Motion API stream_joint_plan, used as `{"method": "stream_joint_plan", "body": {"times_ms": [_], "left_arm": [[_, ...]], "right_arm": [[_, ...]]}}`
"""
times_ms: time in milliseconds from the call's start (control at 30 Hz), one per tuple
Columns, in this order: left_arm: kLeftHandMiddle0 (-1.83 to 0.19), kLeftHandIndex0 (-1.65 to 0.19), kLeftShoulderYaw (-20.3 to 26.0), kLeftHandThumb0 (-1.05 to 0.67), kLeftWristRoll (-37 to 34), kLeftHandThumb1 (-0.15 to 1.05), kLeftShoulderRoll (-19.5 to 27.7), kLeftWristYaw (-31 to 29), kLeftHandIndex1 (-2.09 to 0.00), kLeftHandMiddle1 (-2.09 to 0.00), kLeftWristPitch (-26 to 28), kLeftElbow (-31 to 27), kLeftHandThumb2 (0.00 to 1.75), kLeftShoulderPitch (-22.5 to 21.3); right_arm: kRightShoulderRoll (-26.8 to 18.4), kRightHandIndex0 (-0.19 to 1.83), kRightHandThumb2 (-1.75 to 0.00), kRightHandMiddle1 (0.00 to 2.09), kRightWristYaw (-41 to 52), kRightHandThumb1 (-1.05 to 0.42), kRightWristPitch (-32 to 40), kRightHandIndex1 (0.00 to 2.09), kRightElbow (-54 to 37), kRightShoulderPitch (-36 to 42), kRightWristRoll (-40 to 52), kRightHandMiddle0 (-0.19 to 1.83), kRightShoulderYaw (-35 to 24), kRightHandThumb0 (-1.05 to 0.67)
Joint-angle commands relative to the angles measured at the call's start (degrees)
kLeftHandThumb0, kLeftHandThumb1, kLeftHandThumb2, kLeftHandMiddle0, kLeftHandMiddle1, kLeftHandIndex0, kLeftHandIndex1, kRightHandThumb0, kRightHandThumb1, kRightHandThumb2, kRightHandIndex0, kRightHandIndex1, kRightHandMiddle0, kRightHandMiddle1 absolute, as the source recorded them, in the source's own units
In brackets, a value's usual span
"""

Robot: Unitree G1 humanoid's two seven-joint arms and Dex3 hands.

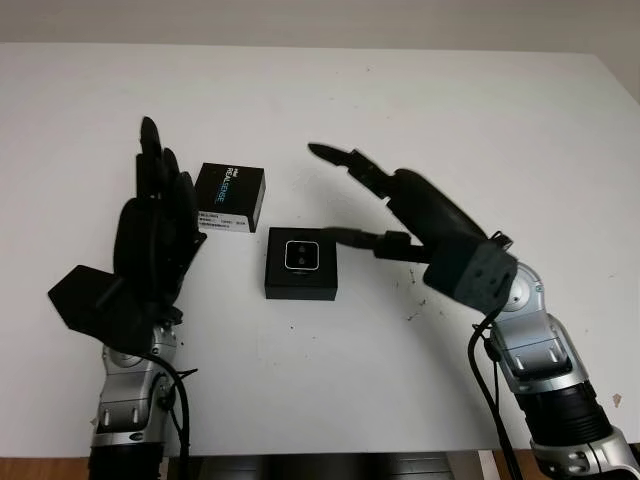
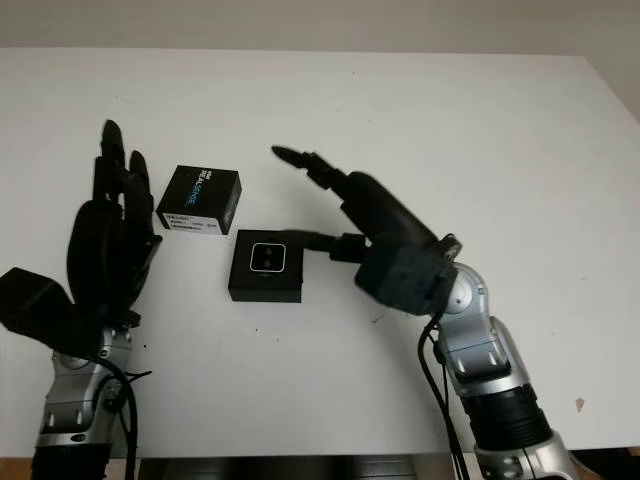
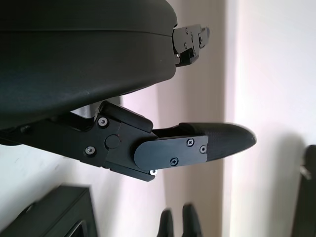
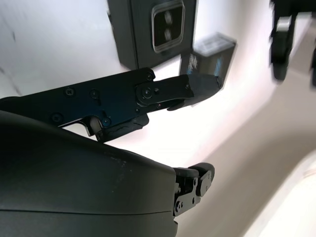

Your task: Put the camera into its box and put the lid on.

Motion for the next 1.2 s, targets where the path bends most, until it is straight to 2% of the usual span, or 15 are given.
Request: {"method": "stream_joint_plan", "body": {"times_ms": [0, 133, 200, 300, 333, 467, 600, 667, 733, 800, 1000, 1167], "left_arm": [[-0.02, -0.01, 1.4, -0.62, 1.4, 1.05, 3.2, -0.4, -0.11, -0.09, 0.2, -2.1, 0.25, -0.7], [-0.23, -0.15, 2.8, -0.59, 6.7, 1.03, 9.6, 0.0, -0.15, -0.11, 3.7, -3.3, 0.08, -1.7], [-0.29, -0.21, 3.4, -0.58, 7.2, 1.0, 12.6, -1.4, -0.17, -0.12, 4.1, -2.1, 0.05, -2.7], [-0.33, -0.24, 2.6, -0.59, 12.4, 0.97, 19.7, -3.9, -0.18, -0.11, 4.2, 1.1, 0.04, -4.6], [-0.3, -0.22, 2.0, -0.66, 14.5, 0.97, 22.7, -5.4, -0.16, -0.09, 4.0, 2.6, 0.05, -5.4], [-0.16, -0.13, -2.3, -0.77, 20.4, 0.91, 32.1, -12.8, -0.09, -0.03, 4.6, 8.6, 0.03, -10.5], [-0.01, -0.01, -9.8, -0.77, 27.4, 0.88, 37.9, -18.4, -0.02, -0.01, 1.3, 16.1, 0.04, -18.0], [0.06, 0.05, -13.0, -0.77, 29.7, 0.86, 38.7, -20.1, -0.02, -0.02, -1.8, 20.5, 0.04, -21.9], [0.08, 0.06, -15.8, -0.79, 32.3, 0.85, 38.7, -20.8, -0.02, -0.03, -3.5, 23.8, 0.04, -25.0], [0.09, 0.07, -17.6, -0.8, 33.5, 0.85, 38.1, -21.0, -0.02, -0.04, -5.0, 26.8, 0.04, -27.2], [0.15, 0.12, -20.6, -0.75, 34.0, 0.84, 35.4, -19.0, -0.01, -0.03, -9.0, 36.0, 0.05, -32.0], [0.17, 0.14, -21.7, -0.81, 33.8, 0.87, 32.2, -15.3, -0.02, -0.04, -12.6, 44.1, 0.06, -35.6]], "right_arm": [[0.3, 0.16, -0.17, 0.27, -0.3, -1.05, -0.2, 0.11, 1.2, -1.4, 2.0, 0.18, -1.7, -0.61], [1.0, 0.15, -0.15, 0.26, 0.3, -1.05, -1.9, 0.09, 4.4, -3.1, 6.7, 0.15, -4.2, -0.56], [0.9, 0.16, -0.2, 0.27, -0.2, -1.05, -1.2, 0.09, 5.7, -4.0, 7.3, 0.15, -4.7, -0.61], [0.6, 0.2, -0.28, 0.28, -1.0, -1.05, -0.7, 0.11, 7.8, -5.1, 7.3, 0.16, -5.3, -0.66], [0.9, 0.22, -0.32, 0.28, -1.3, -1.05, -0.2, 0.11, 8.3, -5.2, 7.7, 0.15, -5.6, -0.66], [1.5, 0.21, -0.37, 0.29, -2.7, -1.05, 1.3, 0.1, 9.2, -4.9, 8.1, 0.16, -6.0, -0.63], [2.2, 0.2, -0.37, 0.31, -4.0, -1.05, 1.4, 0.09, 9.0, -4.0, 7.8, 0.16, -5.7, -0.64], [2.4, 0.21, -0.36, 0.33, -4.7, -1.05, 1.0, 0.09, 8.9, -3.5, 7.4, 0.15, -5.4, -0.66], [2.7, 0.21, -0.37, 0.49, -5.0, -1.05, 0.6, 0.08, 9.1, -3.2, 7.2, 0.07, -5.2, -0.66], [2.8, 0.21, -0.37, 0.55, -5.3, -1.05, 0.7, 0.08, 8.9, -3.0, 7.1, 0.03, -5.1, -0.67], [2.7, 0.21, -0.37, 0.6, -5.7, -1.05, 0.4, 0.07, 9.2, -2.7, 6.7, 0.0, -5.0, -0.66], [2.7, 0.23, -0.36, 0.63, -6.6, -1.05, 0.6, 0.08, 9.6, -2.5, 5.6, 0.03, -4.7, -0.67]]}}
